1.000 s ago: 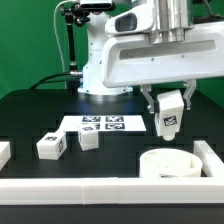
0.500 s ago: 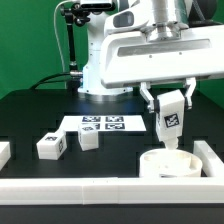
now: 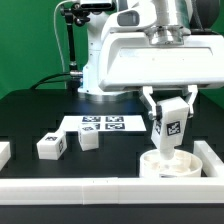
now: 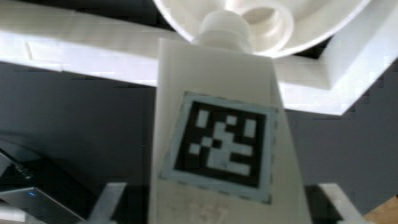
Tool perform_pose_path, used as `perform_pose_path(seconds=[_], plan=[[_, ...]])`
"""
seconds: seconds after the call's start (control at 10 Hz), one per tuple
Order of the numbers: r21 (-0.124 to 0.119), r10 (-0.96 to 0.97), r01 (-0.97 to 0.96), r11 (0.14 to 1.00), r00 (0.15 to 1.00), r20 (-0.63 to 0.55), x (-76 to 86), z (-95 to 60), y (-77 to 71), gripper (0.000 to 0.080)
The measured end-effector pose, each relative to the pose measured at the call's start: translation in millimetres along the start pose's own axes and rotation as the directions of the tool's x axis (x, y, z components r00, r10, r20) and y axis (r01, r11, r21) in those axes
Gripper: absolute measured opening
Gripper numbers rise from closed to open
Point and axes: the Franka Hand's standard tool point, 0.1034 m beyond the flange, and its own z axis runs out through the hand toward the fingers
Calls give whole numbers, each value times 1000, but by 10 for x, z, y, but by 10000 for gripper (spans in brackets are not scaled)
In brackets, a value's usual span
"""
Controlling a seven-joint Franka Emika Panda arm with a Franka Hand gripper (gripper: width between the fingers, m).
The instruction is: Assemble stool
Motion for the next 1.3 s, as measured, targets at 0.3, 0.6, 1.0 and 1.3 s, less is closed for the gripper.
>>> perform_pose_path(seconds=[0.3, 0.6, 1.0, 1.3], plan=[[-5, -20, 20, 1000, 999, -26, 11, 23, -19, 327], [-42, -147, 144, 989, 984, -96, 23, 116, 19, 327], [-29, -156, 154, 988, 984, -85, -13, 150, -103, 327], [-16, -174, 174, 985, 981, -86, -25, 152, -265, 327]])
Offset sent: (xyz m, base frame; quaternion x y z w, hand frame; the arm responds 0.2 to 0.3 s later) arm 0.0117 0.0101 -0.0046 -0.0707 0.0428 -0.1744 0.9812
